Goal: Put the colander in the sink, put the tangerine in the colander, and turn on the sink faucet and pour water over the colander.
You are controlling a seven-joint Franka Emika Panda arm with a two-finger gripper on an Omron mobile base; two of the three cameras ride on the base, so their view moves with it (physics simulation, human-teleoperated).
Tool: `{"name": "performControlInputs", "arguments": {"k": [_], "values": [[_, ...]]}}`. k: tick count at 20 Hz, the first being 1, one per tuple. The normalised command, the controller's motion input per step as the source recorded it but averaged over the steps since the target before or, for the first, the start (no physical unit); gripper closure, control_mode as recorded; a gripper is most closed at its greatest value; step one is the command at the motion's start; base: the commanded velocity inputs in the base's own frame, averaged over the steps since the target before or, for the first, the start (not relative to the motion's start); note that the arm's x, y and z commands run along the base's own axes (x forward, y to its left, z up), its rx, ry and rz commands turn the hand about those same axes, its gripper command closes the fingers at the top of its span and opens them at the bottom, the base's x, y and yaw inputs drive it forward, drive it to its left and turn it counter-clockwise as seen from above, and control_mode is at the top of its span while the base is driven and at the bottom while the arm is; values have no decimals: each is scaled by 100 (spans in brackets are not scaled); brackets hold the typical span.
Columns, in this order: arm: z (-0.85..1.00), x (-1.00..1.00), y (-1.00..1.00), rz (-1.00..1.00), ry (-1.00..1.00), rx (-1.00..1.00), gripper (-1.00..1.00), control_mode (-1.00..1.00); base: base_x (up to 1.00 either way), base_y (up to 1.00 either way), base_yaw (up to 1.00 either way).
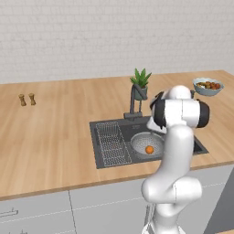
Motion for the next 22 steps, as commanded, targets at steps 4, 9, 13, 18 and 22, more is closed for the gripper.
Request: {"name": "performControlInputs", "arguments": {"k": [4, 9, 13, 18, 22], "values": [[56, -41, -4, 1, 0, 0, -100, -100, 0, 0, 0], [58, -46, 0, 0, 0, 0, -100, -100, 0, 0, 0], [51, -54, 0, 1, 0, 0, -100, -100, 0, 0, 0], [40, -59, 0, 4, -15, -10, -100, -100, 0, 0, 0], [35, -51, 3, 5, -34, -21, -100, -100, 0, 0, 0]]}}
